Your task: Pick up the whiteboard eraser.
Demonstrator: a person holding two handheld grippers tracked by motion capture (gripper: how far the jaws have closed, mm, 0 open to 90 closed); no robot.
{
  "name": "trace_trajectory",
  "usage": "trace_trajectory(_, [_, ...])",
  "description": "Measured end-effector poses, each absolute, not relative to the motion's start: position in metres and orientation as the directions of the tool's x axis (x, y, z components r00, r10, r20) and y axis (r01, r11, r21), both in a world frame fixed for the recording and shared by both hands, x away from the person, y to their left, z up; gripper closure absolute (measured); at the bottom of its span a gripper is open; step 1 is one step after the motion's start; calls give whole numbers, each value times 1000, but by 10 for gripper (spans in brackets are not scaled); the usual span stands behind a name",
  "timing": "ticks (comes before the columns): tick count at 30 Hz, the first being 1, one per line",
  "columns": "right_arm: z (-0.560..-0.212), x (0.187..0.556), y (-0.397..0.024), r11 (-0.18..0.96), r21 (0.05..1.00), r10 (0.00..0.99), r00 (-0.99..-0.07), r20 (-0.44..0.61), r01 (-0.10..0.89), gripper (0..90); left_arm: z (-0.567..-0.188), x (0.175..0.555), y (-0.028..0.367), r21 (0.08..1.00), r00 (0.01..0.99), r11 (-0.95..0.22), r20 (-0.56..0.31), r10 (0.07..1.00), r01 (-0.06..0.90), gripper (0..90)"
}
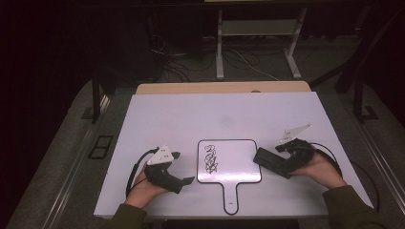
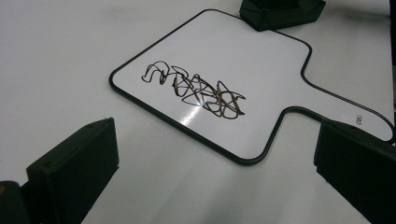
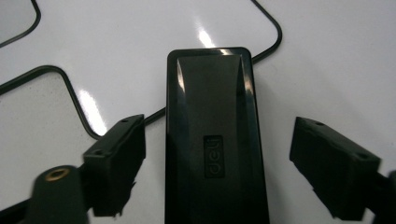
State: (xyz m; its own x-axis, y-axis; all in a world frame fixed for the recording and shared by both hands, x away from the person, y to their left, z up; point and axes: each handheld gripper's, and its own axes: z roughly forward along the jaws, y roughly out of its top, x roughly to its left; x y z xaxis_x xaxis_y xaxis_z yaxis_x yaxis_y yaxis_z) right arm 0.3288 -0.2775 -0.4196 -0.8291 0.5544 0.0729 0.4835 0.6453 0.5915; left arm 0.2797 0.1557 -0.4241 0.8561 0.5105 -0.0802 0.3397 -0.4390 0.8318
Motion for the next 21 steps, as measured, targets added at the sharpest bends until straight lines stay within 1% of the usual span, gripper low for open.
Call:
trace_trajectory(12, [-426,327,-274,682,548,548,-835,54,484,232,-425,280,155,829,856,-445,-76,511,339,0])
trace_trajectory(14, [-427,327,-273,691,540,543,-838,51,480,257,-424,280,155,827,857,-449,-74,509,338,0])
trace_trajectory(21, [-429,327,-272,703,522,543,-838,44,483,294,-425,280,154,831,855,-440,-80,513,342,0])
